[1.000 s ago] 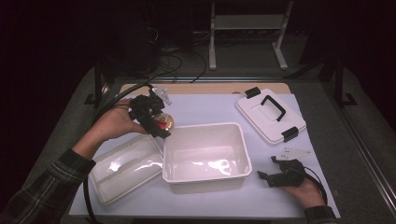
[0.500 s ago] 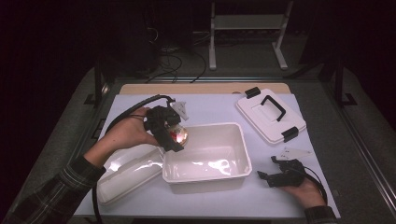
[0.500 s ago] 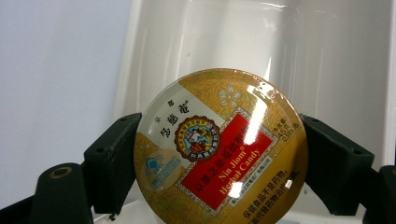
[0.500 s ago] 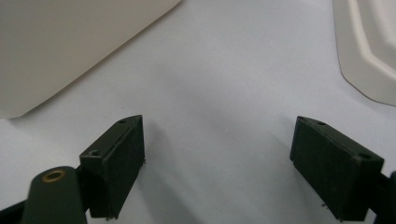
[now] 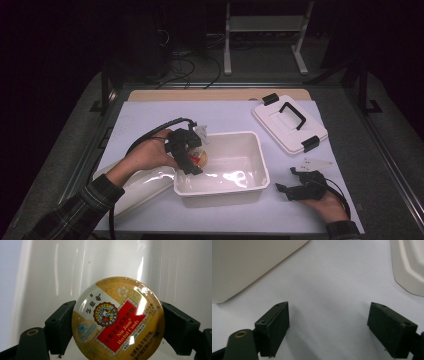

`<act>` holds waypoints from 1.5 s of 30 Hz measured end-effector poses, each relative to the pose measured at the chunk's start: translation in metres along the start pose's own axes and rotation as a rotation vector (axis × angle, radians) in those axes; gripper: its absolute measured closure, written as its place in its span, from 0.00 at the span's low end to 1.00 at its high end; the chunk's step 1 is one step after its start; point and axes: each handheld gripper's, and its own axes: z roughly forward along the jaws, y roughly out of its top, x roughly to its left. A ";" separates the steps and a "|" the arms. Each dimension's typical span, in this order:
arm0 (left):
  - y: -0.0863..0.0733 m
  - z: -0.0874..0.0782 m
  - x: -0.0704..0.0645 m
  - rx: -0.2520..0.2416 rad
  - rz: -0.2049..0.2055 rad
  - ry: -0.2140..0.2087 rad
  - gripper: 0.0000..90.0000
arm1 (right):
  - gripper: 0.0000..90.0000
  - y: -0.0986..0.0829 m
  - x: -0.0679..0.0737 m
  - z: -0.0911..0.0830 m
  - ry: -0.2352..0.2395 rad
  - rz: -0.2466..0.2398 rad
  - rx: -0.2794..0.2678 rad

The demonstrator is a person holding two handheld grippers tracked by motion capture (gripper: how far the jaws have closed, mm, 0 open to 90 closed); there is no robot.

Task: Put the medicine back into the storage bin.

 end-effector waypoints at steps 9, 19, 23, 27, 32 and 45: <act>-0.006 0.014 -0.002 0.018 0.006 -0.005 0.22 | 0.19 0.000 0.000 0.000 0.000 0.000 0.000; -0.010 0.019 -0.002 0.041 0.010 -0.004 0.21 | 0.19 0.000 0.000 0.000 -0.001 -0.002 0.000; -0.011 0.018 -0.002 0.031 0.003 -0.004 0.21 | 0.19 0.000 0.000 0.000 0.000 -0.001 0.000; -0.010 0.012 -0.001 -0.004 -0.004 0.002 0.19 | 0.19 0.000 0.000 0.000 0.000 -0.001 0.000; -0.012 -0.001 -0.003 -0.024 -0.010 0.009 0.19 | 0.19 0.000 0.000 0.000 0.001 0.000 0.000; -0.040 -0.044 -0.006 -0.112 -0.082 0.063 0.18 | 0.19 0.000 0.000 0.000 -0.003 -0.006 0.001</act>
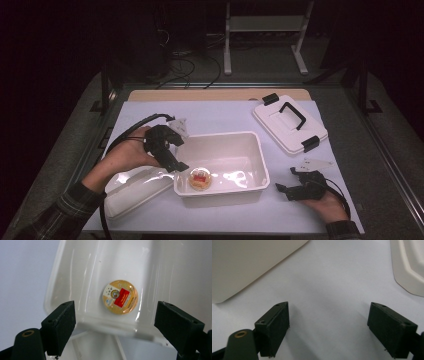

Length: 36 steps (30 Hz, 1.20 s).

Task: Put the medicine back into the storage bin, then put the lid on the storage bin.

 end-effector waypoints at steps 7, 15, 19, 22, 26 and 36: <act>-0.027 -0.019 0.006 -0.007 -0.060 0.051 0.16 | 0.19 0.000 0.000 0.000 -0.002 -0.002 0.001; -0.061 -0.030 0.011 -0.014 -0.132 0.083 0.16 | 0.19 0.000 0.000 0.000 -0.002 -0.003 0.000; -0.078 -0.030 0.013 -0.017 -0.174 0.094 0.16 | 0.19 0.000 0.000 0.000 0.001 0.000 -0.001; -0.092 -0.029 0.016 -0.012 -0.202 0.102 0.16 | 0.19 0.000 0.000 0.000 0.001 0.000 -0.001; -0.110 -0.024 0.019 -0.003 -0.254 0.111 0.16 | 0.19 0.000 0.000 0.000 -0.002 -0.004 0.001; -0.147 0.000 0.028 0.022 -0.335 0.115 0.22 | 0.19 0.000 0.000 0.000 -0.005 -0.005 0.002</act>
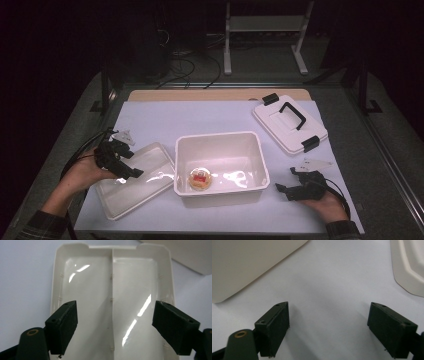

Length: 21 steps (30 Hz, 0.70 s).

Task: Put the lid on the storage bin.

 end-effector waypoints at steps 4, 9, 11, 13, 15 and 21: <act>-0.009 0.011 0.003 0.007 -0.013 -0.008 0.28 | 0.19 0.000 0.000 0.000 0.001 0.001 -0.001; -0.016 0.024 0.004 0.024 -0.018 -0.005 0.37 | 0.19 0.000 0.000 0.000 0.001 0.000 -0.001; -0.017 0.027 0.003 0.027 -0.012 0.000 0.42 | 0.19 0.000 0.000 0.000 0.001 0.000 0.000; -0.018 0.031 0.002 0.029 -0.007 0.002 0.46 | 0.19 0.000 0.000 0.000 0.000 0.000 0.000; -0.019 0.034 0.001 0.030 -0.004 0.007 0.50 | 0.19 0.000 0.000 0.000 0.000 0.000 -0.001; -0.022 0.043 -0.001 0.043 -0.009 0.019 0.61 | 0.19 0.000 0.000 0.000 0.001 0.001 -0.001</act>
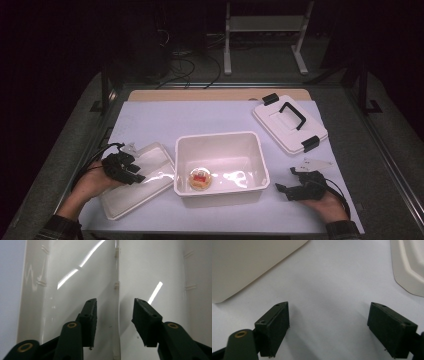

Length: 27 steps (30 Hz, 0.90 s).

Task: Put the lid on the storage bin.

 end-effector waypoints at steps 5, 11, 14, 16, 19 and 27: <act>-0.003 0.004 0.001 0.006 -0.009 0.013 0.72 | 0.19 0.000 0.000 0.000 0.000 -0.001 0.000; -0.004 0.004 0.001 0.004 -0.013 0.009 0.84 | 0.19 0.000 0.000 0.000 -0.001 -0.001 0.000; -0.004 0.004 0.000 0.004 -0.012 -0.007 0.92 | 0.19 0.000 0.000 0.000 -0.001 -0.001 0.000; -0.005 0.004 0.000 0.000 -0.008 -0.014 0.95 | 0.19 0.000 0.000 0.000 -0.001 -0.001 0.000; -0.006 0.004 0.000 -0.006 -0.009 -0.018 0.98 | 0.19 0.000 0.000 0.000 -0.001 -0.001 0.000; -0.006 -0.001 0.001 -0.007 -0.011 -0.028 0.99 | 0.19 0.000 0.000 0.000 0.000 0.000 0.000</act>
